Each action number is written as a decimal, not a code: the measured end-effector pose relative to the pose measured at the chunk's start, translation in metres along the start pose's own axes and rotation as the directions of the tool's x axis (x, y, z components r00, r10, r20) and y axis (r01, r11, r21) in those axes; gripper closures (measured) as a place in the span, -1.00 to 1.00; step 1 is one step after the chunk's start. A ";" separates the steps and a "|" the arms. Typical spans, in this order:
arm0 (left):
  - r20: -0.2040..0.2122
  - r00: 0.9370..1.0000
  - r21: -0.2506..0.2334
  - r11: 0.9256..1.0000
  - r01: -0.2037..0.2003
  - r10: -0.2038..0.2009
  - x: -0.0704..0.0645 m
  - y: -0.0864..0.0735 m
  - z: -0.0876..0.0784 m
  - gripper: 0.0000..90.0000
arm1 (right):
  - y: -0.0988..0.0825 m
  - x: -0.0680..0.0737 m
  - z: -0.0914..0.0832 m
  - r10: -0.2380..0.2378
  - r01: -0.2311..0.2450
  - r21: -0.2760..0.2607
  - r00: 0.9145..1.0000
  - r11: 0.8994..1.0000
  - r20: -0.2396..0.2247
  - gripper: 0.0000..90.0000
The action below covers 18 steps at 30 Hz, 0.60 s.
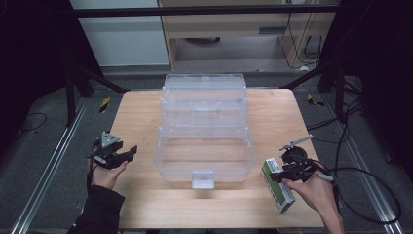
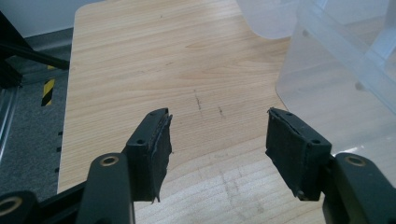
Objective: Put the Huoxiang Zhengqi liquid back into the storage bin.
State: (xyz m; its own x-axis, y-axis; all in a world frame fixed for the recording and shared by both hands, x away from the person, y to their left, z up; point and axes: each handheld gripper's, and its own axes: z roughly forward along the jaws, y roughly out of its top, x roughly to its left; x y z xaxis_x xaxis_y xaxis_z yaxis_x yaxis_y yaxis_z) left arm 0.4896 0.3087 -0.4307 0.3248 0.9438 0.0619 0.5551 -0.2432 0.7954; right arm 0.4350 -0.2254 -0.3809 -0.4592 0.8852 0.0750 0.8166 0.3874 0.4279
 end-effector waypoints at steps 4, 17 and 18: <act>-0.001 1.000 0.000 1.000 -0.002 0.002 0.000 0.000 0.000 -0.12 | 0.000 0.000 0.003 -0.007 0.007 0.037 1.000 0.999 -0.003 0.02; -0.003 1.000 0.007 1.000 -0.005 0.005 -0.001 -0.001 0.001 -0.12 | 0.001 -0.002 0.011 -0.004 0.004 0.085 1.000 0.996 -0.001 0.09; -0.002 1.000 0.008 1.000 -0.006 0.006 -0.001 -0.001 0.001 -0.12 | 0.001 -0.002 0.011 0.001 -0.001 0.091 1.000 0.996 -0.001 0.11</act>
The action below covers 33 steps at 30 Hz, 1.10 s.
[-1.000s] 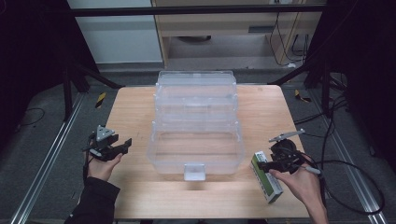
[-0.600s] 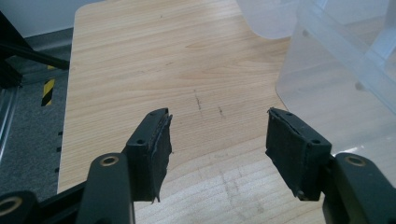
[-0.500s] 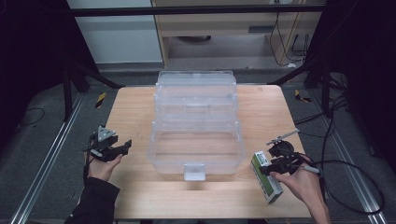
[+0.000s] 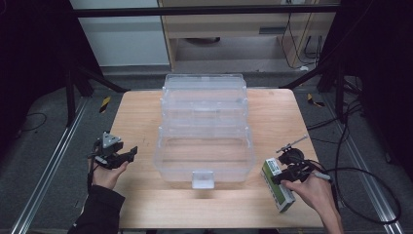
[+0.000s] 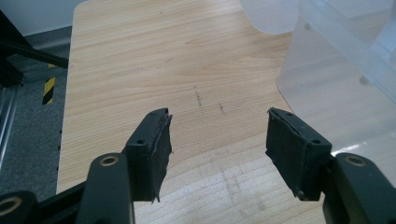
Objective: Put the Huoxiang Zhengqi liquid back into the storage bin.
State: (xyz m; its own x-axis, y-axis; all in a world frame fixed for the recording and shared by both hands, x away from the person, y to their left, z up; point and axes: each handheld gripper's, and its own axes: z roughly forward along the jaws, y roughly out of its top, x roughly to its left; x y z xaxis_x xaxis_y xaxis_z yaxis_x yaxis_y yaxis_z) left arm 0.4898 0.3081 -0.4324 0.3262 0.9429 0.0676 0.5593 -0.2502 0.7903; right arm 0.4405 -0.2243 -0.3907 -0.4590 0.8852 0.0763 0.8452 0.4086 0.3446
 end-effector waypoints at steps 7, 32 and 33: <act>0.001 1.000 0.009 1.000 -0.005 0.005 -0.001 0.000 0.001 -0.12 | -0.001 0.000 0.002 -0.006 0.006 0.029 1.000 1.000 0.002 0.20; 0.007 1.000 0.024 1.000 -0.009 0.008 -0.002 -0.001 0.003 -0.12 | 0.006 -0.001 0.005 -0.015 0.012 0.107 0.999 0.994 0.031 0.37; 0.008 1.000 0.024 1.000 -0.008 0.008 -0.002 -0.001 0.003 -0.12 | 0.007 -0.001 0.006 -0.014 0.010 0.110 0.999 0.994 0.030 0.37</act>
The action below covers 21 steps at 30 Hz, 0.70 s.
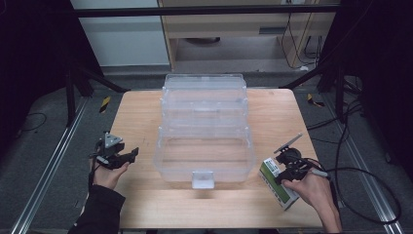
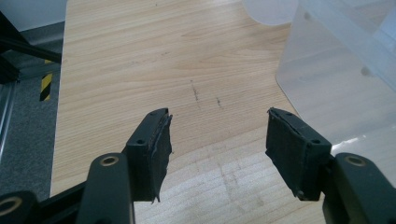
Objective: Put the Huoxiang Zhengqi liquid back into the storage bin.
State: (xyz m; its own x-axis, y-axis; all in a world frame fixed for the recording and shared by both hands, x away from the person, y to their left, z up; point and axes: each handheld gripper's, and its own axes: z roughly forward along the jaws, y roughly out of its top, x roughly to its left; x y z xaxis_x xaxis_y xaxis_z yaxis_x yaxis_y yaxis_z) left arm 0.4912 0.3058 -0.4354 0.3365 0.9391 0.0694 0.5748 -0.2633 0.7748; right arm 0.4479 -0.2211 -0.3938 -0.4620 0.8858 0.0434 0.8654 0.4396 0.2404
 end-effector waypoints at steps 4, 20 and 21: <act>-0.001 1.000 -0.001 1.000 -0.002 0.002 0.000 0.000 0.000 -0.12 | 0.001 0.000 0.001 -0.008 0.008 0.005 1.000 1.000 0.001 0.36; 0.001 1.000 0.005 1.000 -0.004 0.004 0.000 0.000 0.000 -0.12 | 0.005 -0.001 0.005 0.013 -0.013 0.036 1.000 0.999 0.005 0.42; 0.001 1.000 0.005 1.000 -0.003 0.003 0.000 0.000 0.000 -0.12 | 0.005 -0.001 0.005 0.015 -0.015 0.037 1.000 0.999 0.005 0.42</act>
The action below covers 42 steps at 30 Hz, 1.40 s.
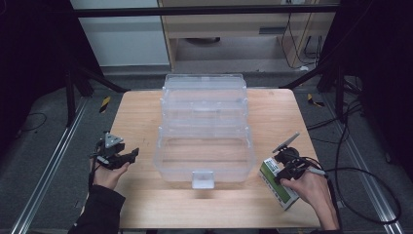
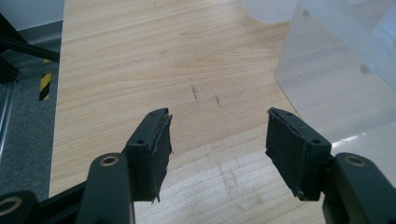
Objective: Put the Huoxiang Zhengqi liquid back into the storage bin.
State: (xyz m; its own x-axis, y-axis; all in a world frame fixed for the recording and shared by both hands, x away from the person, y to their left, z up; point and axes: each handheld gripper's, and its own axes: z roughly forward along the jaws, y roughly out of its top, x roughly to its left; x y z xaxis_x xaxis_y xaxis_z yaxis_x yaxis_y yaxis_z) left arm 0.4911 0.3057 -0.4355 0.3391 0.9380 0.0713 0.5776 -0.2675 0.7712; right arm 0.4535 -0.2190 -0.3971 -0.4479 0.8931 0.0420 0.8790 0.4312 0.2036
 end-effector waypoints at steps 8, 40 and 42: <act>-0.001 1.000 -0.001 1.000 -0.001 0.001 -0.001 0.000 0.000 -0.11 | -0.003 -0.003 -0.016 0.005 -0.005 -0.085 1.000 0.996 0.010 0.42; 0.001 1.000 0.014 1.000 -0.005 0.005 0.000 -0.002 0.002 -0.11 | 0.017 -0.012 -0.102 -0.042 0.074 -0.397 0.995 0.915 0.088 0.42; 0.001 1.000 0.015 1.000 -0.005 0.005 0.000 -0.002 0.003 -0.11 | 0.021 -0.010 -0.105 -0.057 0.088 -0.401 0.995 0.912 0.087 0.42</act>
State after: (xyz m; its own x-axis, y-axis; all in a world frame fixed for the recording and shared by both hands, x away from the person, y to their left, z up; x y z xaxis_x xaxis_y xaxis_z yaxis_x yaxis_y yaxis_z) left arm 0.4921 0.3053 -0.4384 0.3428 0.9365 0.0743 0.5868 -0.2752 0.7615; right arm 0.4593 -0.2318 -0.2900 -0.4817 0.8746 -0.0547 0.6964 0.4199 0.5820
